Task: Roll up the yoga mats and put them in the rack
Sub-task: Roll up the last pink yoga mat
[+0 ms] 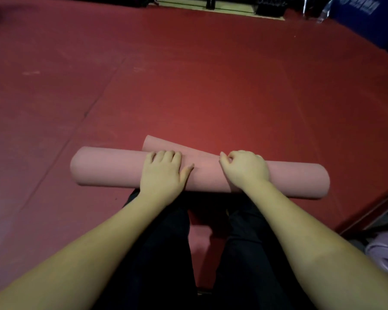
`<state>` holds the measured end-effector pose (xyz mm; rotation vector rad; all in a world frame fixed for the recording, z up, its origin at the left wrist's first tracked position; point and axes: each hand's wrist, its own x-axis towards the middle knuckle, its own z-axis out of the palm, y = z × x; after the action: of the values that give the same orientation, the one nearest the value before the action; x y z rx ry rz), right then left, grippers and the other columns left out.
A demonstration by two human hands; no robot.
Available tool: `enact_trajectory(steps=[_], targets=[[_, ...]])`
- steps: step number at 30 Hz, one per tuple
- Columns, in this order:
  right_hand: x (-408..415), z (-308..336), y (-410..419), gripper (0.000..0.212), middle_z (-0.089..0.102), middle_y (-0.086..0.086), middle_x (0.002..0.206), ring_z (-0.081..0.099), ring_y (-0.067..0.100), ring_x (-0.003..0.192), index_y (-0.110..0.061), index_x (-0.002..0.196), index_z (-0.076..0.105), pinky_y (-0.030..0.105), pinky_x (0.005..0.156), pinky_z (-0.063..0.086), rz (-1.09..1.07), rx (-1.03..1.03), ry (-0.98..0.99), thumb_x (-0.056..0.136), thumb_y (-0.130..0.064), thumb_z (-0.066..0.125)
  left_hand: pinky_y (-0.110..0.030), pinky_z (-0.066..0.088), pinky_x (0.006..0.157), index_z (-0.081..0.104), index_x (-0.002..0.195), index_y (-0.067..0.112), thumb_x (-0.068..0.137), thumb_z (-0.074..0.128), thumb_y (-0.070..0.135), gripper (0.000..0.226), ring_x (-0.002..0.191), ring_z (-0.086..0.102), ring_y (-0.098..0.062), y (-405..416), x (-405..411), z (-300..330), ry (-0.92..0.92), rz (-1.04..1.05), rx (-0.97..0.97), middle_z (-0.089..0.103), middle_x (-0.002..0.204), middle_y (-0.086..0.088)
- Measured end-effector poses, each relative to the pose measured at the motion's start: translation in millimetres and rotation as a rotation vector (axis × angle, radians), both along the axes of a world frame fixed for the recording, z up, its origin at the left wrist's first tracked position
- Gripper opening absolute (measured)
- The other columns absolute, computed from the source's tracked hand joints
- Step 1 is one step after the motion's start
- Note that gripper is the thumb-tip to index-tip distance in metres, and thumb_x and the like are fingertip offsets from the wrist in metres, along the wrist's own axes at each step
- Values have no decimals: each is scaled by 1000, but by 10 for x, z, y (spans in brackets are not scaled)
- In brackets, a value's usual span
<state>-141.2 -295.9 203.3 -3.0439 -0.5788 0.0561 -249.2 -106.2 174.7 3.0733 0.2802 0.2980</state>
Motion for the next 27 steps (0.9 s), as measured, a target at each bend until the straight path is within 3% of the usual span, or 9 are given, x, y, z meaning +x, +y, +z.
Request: enact_trajectory(steps=[3, 7, 11, 14, 18, 21, 23, 27], targets=[[64, 128, 52, 61, 69, 12, 114, 62, 33, 108, -17, 109, 71, 38, 86, 47, -14, -2, 114, 97, -56, 26, -44, 36, 88, 67, 93, 18, 96, 18, 55, 62, 96, 61, -29, 25, 145, 165, 55, 40, -33, 68, 96, -5], [142, 331, 86, 67, 64, 17, 123, 60, 34, 113, -11, 117, 68, 38, 87, 45, -43, -15, 214, 97, -57, 24, -44, 36, 92, 69, 101, 19, 101, 20, 53, 59, 109, 58, -27, 45, 260, 371, 122, 36, -25, 67, 109, -4], [157, 649, 116, 67, 51, 20, 142, 50, 34, 129, -3, 133, 56, 38, 102, 39, 5, -74, 331, 100, -53, 26, -45, 37, 96, 68, 104, 16, 103, 18, 54, 63, 110, 59, -32, 61, 275, 652, 157, 52, -77, 67, 115, -10], [136, 810, 111, 60, 39, 16, 153, 40, 28, 139, -7, 142, 48, 34, 109, 31, 92, -169, 487, 104, -47, 25, -43, 40, 94, 67, 117, 13, 102, 15, 58, 70, 114, 59, -35, 58, 236, 759, 299, 76, -142, 65, 123, -15], [41, 591, 52, 61, 38, 13, 154, 39, 27, 140, -9, 144, 47, 33, 110, 29, 78, -186, 652, 104, -51, 28, -45, 36, 108, 56, 135, 8, 103, 17, 56, 69, 130, 49, -36, 39, 201, 659, 541, 117, -289, 51, 144, -16], [41, 392, -15, 48, 61, 17, 129, 55, 32, 118, -14, 111, 66, 37, 92, 43, 74, -14, 354, 103, -48, 33, -43, 28, 114, 44, 146, 7, 107, 20, 48, 62, 140, 38, -35, 28, 346, 697, 653, 90, -346, 38, 155, -16], [-78, 348, -33, 41, 63, 13, 108, 57, 34, 104, -14, 94, 64, 39, 80, 44, 90, 63, 108, 101, -44, 37, -38, 27, 114, 42, 148, 7, 108, 24, 43, 57, 143, 34, -32, 56, 457, 742, 697, 79, -383, 34, 157, -14], [-538, 153, -88, 55, 66, 11, 103, 58, 35, 98, -12, 105, 68, 43, 88, 45, 157, 14, -112, 96, -50, 30, -46, 33, 111, 57, 134, 22, 95, 36, 42, 49, 131, 48, -33, 250, 679, 669, 815, 108, -382, 49, 147, -10]])
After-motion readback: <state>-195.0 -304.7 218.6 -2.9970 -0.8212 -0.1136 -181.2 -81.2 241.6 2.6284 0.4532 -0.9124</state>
